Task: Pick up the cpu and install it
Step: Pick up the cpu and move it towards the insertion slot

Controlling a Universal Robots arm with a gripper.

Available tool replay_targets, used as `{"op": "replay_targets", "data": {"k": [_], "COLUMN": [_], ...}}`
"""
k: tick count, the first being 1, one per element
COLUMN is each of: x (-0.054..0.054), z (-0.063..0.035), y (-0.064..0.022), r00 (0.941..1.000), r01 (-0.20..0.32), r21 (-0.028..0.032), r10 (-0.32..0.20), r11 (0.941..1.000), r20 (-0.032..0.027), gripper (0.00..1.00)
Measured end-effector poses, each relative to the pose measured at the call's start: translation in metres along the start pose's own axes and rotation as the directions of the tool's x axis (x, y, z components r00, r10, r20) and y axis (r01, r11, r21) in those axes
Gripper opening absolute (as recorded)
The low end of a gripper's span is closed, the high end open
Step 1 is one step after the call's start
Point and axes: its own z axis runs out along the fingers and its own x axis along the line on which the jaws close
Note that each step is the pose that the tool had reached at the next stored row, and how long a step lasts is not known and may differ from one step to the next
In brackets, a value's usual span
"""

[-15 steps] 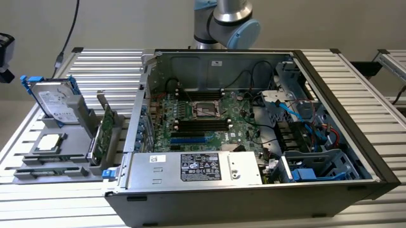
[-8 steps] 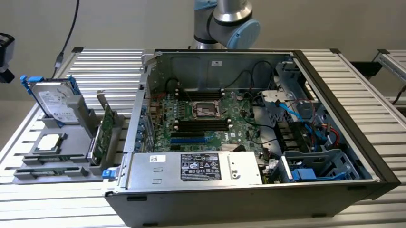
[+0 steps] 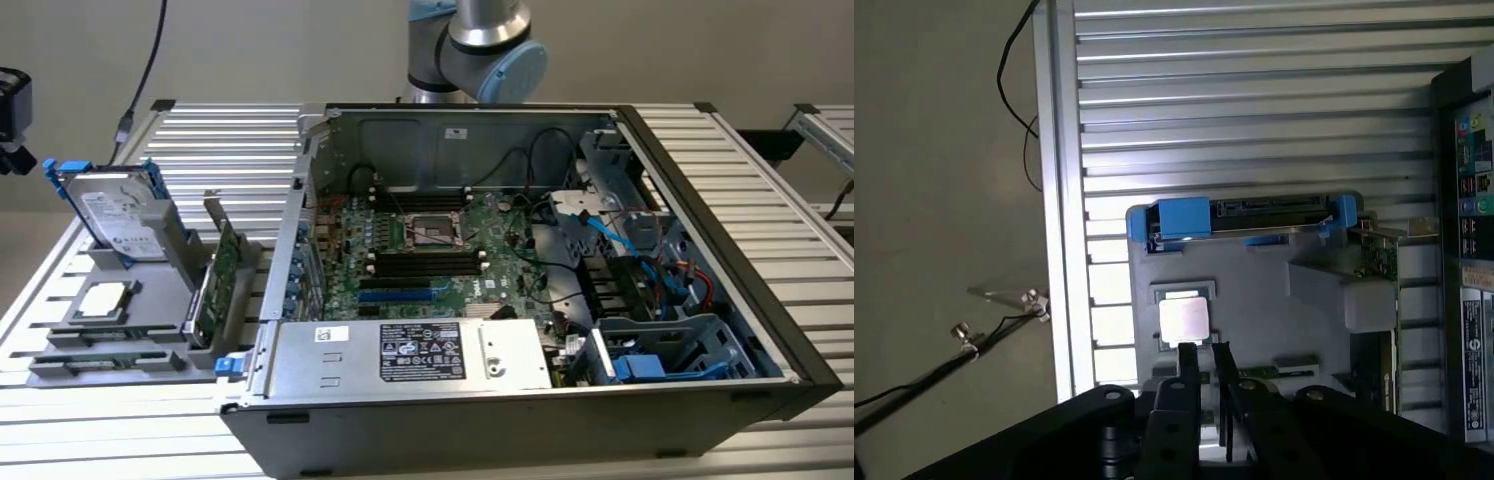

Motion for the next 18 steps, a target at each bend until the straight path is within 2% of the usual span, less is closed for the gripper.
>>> {"op": "replay_targets", "data": {"k": [2,4,5,11,18], "x": [0.000,0.000,0.000,0.002,0.002], "z": [0.0000,0.0000,0.0000,0.0084,0.0206], "y": [0.0000,0.0000,0.0000,-0.0042,-0.0153], "r00": [1.0000,1.0000,1.0000,1.0000,1.0000], "r01": [0.000,0.000,0.000,0.000,0.000], "r21": [0.0000,0.0001,0.0001,0.0000,0.0000], "r10": [0.000,0.000,0.000,0.000,0.000], "r11": [1.0000,1.0000,1.0000,1.0000,1.0000], "r20": [0.0000,-0.0001,-0.0001,-0.0001,-0.0001], "gripper": [0.36,0.36,0.42,0.42,0.42]}}
